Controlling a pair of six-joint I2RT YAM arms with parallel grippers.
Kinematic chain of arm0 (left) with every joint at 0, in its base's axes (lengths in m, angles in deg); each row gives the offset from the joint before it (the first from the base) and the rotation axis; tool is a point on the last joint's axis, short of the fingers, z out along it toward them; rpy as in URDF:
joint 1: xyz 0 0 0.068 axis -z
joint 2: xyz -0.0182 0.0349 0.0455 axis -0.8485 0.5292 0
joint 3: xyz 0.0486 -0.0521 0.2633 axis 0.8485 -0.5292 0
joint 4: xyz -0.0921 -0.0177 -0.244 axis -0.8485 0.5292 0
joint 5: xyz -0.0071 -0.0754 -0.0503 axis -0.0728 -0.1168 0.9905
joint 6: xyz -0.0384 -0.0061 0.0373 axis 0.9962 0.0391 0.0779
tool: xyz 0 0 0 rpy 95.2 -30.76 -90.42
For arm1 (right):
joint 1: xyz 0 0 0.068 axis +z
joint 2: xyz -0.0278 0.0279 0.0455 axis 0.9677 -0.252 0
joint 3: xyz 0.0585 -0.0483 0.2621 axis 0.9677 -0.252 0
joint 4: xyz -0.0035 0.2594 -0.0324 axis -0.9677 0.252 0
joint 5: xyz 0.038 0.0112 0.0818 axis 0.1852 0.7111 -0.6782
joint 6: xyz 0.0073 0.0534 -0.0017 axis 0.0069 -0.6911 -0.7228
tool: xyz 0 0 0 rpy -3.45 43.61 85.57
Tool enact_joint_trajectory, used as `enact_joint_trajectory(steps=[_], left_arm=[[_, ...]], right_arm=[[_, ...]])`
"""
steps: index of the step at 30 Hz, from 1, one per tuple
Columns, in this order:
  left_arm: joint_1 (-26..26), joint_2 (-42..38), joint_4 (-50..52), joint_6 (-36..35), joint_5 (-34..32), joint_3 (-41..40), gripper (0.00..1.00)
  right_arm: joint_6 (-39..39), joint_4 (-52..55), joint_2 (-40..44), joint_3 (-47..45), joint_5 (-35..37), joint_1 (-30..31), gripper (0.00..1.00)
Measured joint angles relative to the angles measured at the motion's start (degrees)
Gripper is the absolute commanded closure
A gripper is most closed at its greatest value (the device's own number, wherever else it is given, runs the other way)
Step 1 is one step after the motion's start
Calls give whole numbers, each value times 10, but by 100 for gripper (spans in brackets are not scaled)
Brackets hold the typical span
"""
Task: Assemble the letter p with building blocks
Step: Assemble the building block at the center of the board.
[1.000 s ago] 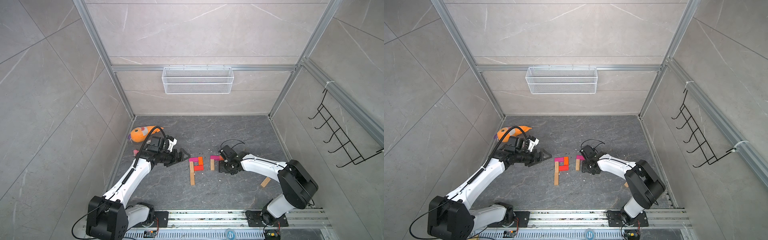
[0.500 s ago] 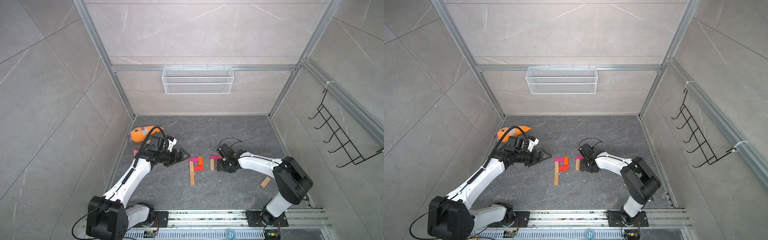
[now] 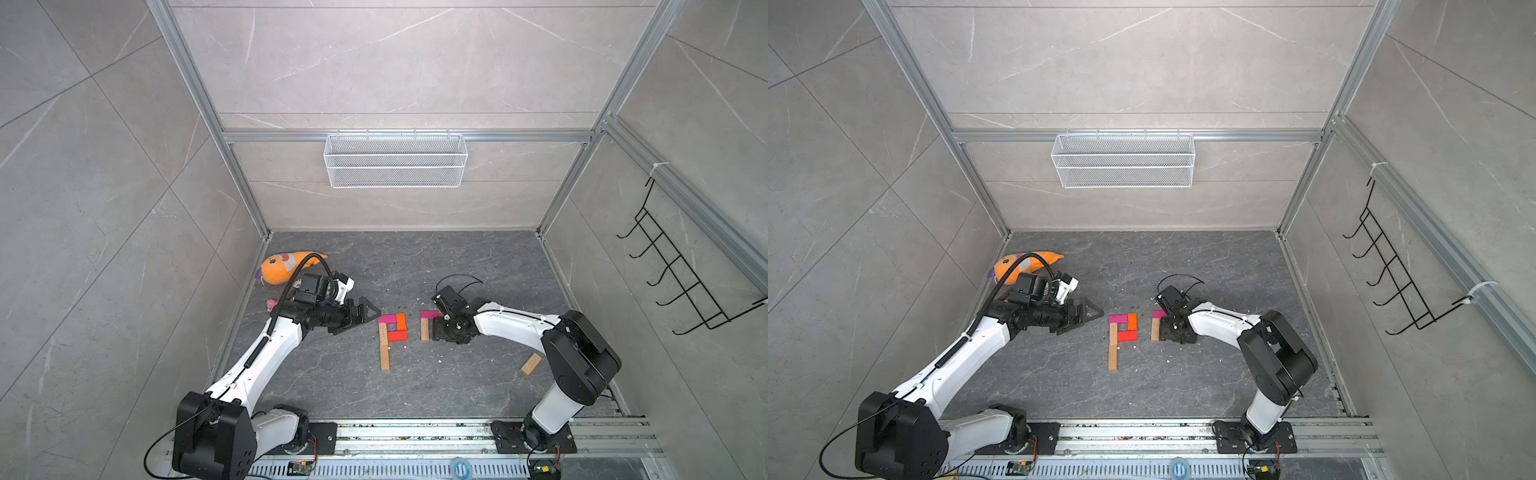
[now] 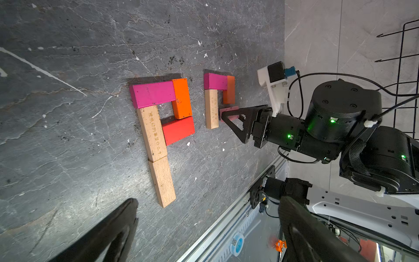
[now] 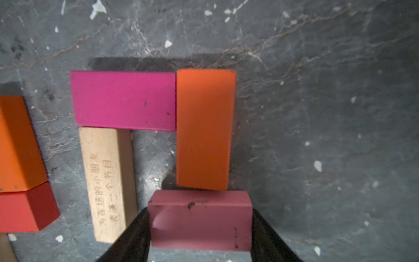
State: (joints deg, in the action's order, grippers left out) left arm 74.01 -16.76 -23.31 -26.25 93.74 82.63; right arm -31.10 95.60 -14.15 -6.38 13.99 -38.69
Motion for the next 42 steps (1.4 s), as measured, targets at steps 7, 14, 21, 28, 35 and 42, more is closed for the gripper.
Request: enact_joint_trajectory(steps=[7, 14, 21, 28, 35, 42], left_arm=[[0, -5, -2, 2, -3, -3, 0], [-3, -45, -27, 35, -19, -24, 0], [6, -49, -101, 103, -16, -69, 18], [132, 0, -176, 166, -51, -76, 78], [251, 144, -239, 221, -101, -35, 89], [318, 274, -311, 278, -133, 29, 97]], right_arm=[[2, 0, 0, 9, -2, 0, 24], [2, 14, 26, 15, -13, -3, 24], [16, 26, 96, 12, -45, -35, 30], [28, -5, 130, -46, -119, -118, 45], [23, -73, 130, -115, -215, -193, 56], [21, -130, 124, -141, -285, -214, 62]])
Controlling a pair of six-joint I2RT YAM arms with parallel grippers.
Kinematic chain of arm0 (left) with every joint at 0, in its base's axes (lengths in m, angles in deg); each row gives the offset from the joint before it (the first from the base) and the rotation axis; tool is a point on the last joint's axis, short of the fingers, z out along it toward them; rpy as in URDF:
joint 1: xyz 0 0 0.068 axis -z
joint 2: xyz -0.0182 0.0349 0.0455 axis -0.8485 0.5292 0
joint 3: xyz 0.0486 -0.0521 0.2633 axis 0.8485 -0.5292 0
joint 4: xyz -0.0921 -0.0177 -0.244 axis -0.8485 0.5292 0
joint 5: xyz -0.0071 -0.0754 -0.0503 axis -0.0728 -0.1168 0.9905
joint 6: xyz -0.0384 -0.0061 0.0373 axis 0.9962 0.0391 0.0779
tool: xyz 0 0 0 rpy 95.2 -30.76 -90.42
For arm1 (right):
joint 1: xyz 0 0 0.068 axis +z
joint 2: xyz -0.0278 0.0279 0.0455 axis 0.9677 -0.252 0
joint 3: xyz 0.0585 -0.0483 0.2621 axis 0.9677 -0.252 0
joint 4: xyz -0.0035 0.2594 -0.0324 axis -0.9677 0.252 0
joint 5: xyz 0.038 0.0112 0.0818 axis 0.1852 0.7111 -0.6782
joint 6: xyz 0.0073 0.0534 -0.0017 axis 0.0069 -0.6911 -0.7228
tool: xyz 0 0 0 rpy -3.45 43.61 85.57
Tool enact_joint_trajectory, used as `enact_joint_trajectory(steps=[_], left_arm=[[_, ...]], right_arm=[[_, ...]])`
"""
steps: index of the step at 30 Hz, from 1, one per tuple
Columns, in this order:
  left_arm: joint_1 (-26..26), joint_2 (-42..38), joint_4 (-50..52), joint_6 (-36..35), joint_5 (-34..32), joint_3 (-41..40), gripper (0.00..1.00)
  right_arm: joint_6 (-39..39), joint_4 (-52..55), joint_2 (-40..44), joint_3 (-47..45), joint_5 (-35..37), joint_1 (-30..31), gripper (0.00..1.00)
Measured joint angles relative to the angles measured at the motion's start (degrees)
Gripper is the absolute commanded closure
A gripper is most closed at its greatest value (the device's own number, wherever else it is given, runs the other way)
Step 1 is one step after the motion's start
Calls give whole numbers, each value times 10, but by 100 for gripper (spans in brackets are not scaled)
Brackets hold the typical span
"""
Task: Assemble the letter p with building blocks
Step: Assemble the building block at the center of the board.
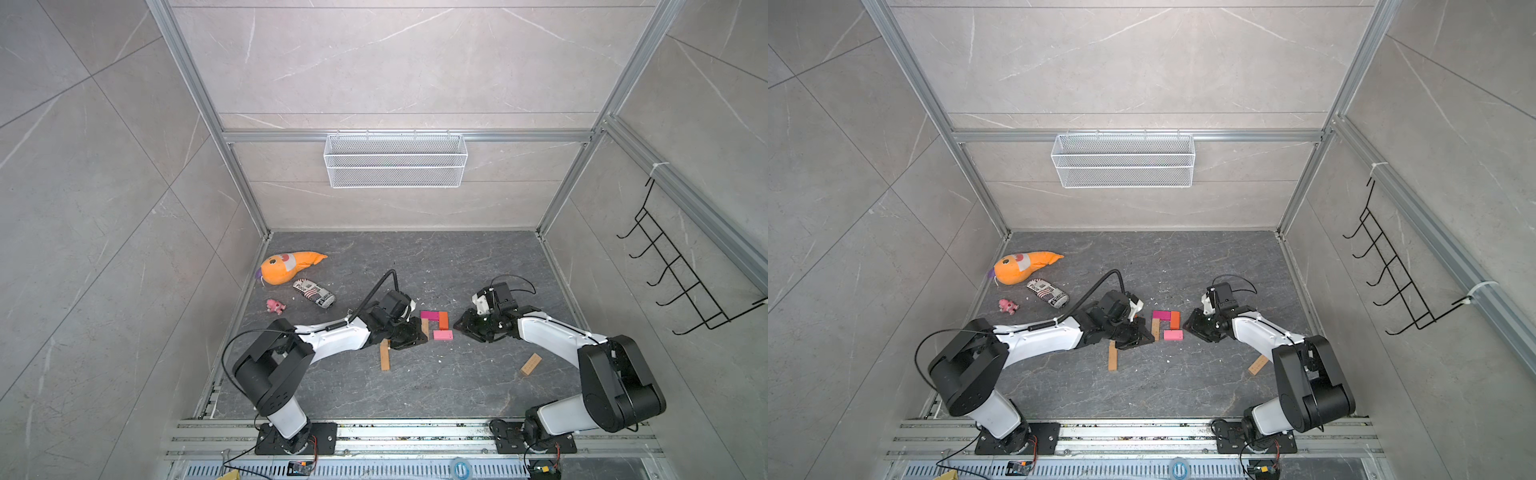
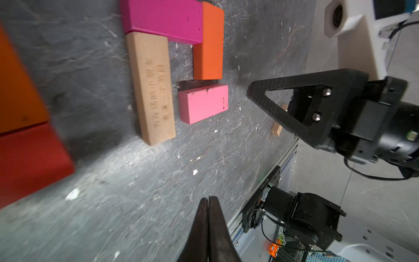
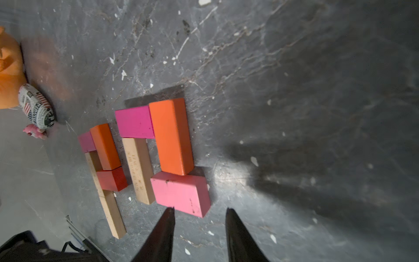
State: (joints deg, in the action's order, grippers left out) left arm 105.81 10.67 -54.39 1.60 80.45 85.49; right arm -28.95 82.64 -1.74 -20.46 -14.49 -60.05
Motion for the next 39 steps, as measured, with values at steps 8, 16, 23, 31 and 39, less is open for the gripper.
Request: enact_joint_trajectory(steps=[8, 16, 23, 31, 39], left_arm=[[31, 91, -20, 35, -27, 57, 100], [50, 132, 12, 34, -53, 119, 100], [59, 146, 35, 31, -57, 137, 100], [67, 175, 55, 28, -65, 156, 100], [67, 181, 72, 32, -82, 169, 100]], right_arm=[[0, -39, -27, -11, -33, 0, 70], [0, -50, -33, -17, -45, -4, 72], [2, -53, -39, -27, -50, -6, 72], [2, -55, -42, -30, -58, -11, 72], [2, -63, -59, -30, -75, -12, 72]])
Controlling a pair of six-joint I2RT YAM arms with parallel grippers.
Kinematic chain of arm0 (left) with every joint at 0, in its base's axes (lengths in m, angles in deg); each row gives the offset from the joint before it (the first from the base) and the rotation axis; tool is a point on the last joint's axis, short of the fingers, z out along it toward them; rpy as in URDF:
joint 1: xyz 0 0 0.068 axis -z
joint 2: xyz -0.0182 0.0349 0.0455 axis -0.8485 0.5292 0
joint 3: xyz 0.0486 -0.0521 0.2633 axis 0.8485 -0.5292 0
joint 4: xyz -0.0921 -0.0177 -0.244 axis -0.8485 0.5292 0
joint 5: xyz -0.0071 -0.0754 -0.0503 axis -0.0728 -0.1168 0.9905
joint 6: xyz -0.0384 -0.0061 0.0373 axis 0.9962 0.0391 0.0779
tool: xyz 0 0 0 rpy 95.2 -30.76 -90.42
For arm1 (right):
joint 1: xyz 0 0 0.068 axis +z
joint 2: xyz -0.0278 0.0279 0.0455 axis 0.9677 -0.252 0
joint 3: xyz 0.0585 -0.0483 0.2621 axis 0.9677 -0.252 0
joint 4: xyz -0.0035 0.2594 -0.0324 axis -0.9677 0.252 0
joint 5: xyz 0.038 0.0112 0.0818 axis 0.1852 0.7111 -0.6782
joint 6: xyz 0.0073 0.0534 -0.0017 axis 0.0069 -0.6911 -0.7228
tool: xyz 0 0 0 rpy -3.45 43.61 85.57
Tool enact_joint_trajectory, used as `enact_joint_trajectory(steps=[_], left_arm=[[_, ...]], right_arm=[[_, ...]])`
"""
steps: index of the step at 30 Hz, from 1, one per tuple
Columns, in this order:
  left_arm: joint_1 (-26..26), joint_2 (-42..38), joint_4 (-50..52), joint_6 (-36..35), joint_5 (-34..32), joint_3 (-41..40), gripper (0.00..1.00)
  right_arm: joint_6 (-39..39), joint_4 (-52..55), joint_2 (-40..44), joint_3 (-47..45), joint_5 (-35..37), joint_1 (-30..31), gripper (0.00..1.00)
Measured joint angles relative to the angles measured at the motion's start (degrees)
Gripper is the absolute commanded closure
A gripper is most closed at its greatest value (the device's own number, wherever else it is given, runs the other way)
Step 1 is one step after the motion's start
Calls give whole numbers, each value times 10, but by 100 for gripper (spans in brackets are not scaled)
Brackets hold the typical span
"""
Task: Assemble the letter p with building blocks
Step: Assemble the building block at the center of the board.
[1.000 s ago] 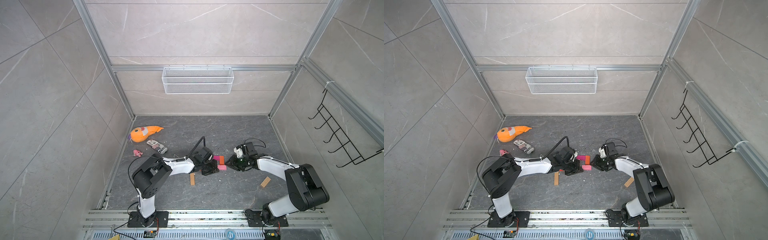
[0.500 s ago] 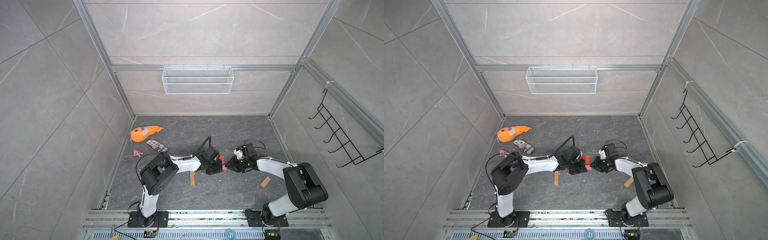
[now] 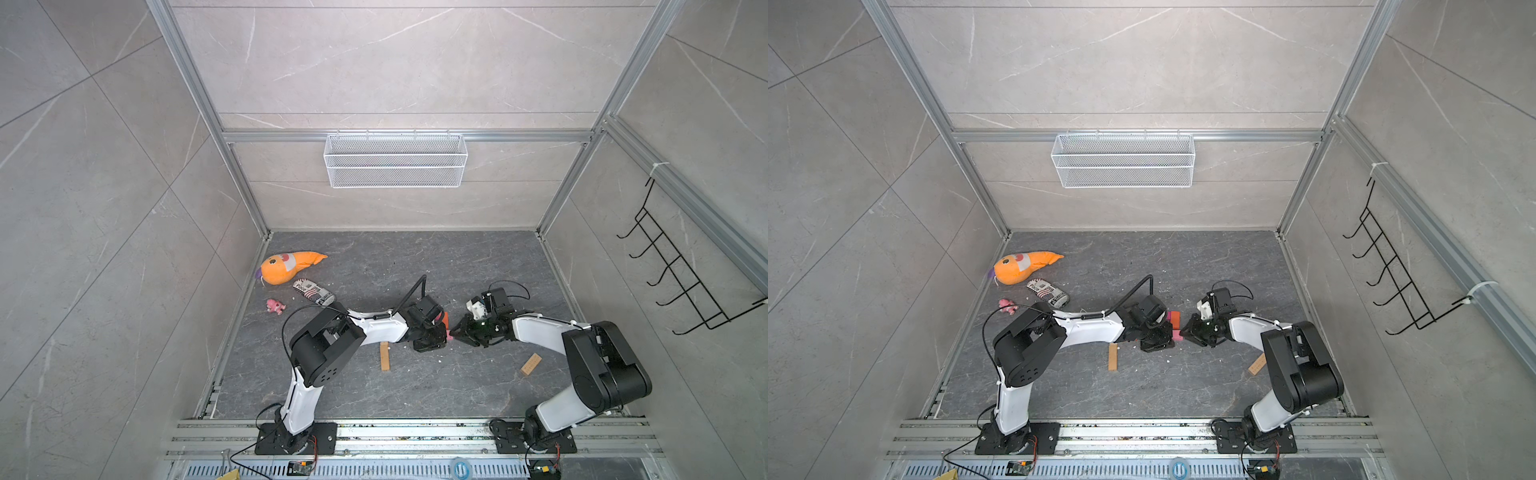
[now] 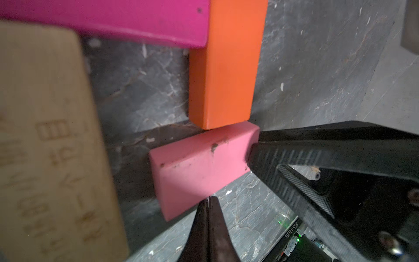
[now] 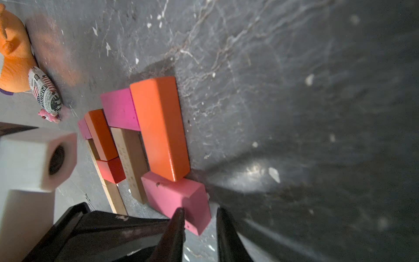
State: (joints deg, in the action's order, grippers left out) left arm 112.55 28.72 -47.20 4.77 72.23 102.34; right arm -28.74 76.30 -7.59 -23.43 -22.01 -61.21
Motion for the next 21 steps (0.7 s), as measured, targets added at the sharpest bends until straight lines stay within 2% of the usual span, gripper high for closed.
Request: enact_joint_trajectory(steps=[21], left_arm=[[-1, 1, 17, 25, -31, 5, 100]], right_arm=[[0, -21, -17, 0, -30, 0, 71]])
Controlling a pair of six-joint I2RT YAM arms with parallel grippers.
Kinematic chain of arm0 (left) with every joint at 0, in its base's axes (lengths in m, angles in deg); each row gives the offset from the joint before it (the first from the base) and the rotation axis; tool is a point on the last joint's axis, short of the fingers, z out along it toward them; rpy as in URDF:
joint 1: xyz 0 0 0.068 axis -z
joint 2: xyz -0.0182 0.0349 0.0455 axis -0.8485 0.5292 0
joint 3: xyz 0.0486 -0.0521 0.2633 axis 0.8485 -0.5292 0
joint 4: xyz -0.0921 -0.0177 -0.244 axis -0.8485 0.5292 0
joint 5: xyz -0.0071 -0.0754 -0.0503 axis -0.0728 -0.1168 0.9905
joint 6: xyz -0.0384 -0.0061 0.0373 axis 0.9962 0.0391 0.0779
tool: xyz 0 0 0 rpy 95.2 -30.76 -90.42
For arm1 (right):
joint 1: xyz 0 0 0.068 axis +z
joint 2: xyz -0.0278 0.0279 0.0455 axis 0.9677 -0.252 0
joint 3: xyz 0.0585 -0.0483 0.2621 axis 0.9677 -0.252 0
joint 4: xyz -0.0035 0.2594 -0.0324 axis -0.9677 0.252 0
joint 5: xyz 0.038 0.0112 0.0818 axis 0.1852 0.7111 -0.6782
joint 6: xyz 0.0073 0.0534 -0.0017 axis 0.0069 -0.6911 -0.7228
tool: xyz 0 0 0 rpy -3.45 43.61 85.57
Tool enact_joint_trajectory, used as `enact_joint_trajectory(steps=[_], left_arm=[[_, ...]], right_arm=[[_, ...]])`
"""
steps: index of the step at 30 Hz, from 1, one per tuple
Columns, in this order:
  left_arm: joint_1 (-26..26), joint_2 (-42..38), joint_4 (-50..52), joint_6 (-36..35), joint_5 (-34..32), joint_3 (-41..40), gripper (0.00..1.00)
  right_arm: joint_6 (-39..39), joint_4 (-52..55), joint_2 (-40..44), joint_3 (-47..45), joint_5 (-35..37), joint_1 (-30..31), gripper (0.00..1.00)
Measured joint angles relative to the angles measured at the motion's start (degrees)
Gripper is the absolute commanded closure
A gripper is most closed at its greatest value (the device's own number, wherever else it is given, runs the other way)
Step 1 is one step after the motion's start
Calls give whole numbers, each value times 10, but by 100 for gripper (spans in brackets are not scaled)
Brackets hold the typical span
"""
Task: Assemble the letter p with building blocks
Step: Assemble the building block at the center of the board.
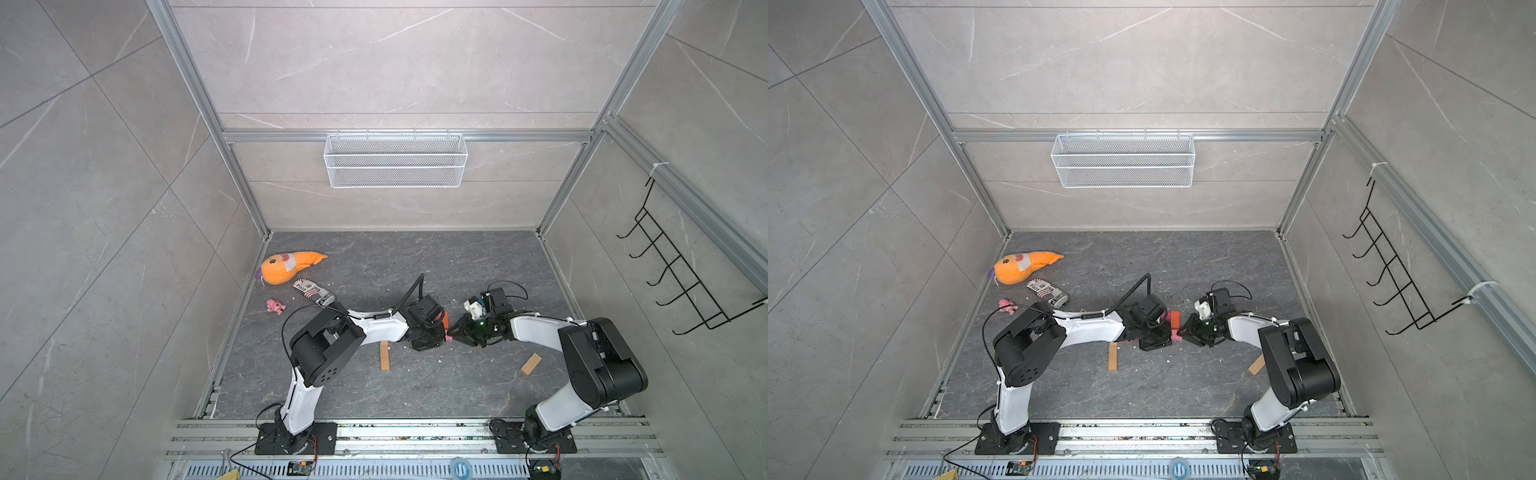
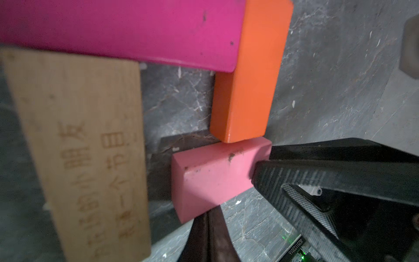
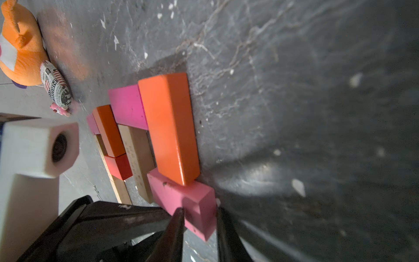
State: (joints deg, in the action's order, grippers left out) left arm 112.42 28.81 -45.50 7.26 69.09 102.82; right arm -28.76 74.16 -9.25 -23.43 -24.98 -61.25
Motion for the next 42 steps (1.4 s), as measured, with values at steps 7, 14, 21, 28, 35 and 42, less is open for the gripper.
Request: enact_joint_trajectory(steps=[7, 14, 21, 28, 35, 42], left_arm=[[0, 0, 1, 0, 0, 0, 100], [-6, 0, 4, 0, 0, 1, 100], [-11, 0, 4, 2, 0, 1, 100], [-12, 0, 4, 2, 0, 1, 100], [-12, 0, 4, 0, 1, 1, 100], [-12, 0, 4, -5, 3, 1, 100]], right_arm=[[0, -6, -4, 0, -5, 0, 71], [0, -15, -10, 0, -13, 0, 71], [0, -19, -12, 0, -17, 0, 71], [0, -28, -18, 0, -26, 0, 71], [0, -28, -19, 1, -26, 0, 70], [0, -28, -19, 2, -26, 0, 70]])
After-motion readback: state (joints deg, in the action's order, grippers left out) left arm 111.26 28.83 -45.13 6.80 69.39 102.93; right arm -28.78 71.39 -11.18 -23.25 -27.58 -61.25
